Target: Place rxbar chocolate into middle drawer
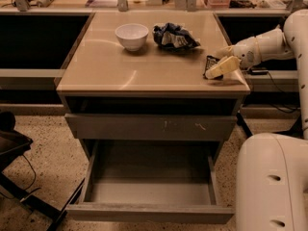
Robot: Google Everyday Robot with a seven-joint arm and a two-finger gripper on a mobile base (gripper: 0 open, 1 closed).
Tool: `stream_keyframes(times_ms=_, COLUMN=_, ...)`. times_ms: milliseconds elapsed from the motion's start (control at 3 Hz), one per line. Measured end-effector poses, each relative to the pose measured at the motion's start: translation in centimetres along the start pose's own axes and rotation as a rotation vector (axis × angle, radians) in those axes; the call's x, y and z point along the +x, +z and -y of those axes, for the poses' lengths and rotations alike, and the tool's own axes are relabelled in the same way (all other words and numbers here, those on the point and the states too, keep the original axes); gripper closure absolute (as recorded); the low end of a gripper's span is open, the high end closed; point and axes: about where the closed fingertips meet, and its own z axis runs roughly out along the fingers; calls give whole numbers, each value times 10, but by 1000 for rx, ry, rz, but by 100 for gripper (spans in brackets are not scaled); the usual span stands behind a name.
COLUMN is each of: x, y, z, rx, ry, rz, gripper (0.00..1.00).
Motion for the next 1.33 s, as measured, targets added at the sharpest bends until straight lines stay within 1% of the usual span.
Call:
stream_keyframes(times_ms=1000, x=0, y=0, z=0, rx=0, ry=0, rz=0, gripper=88)
stream_keyframes(times_ms=1333, x=-16, y=-15, z=-9, rx=4, ry=-10, rz=15, gripper=100)
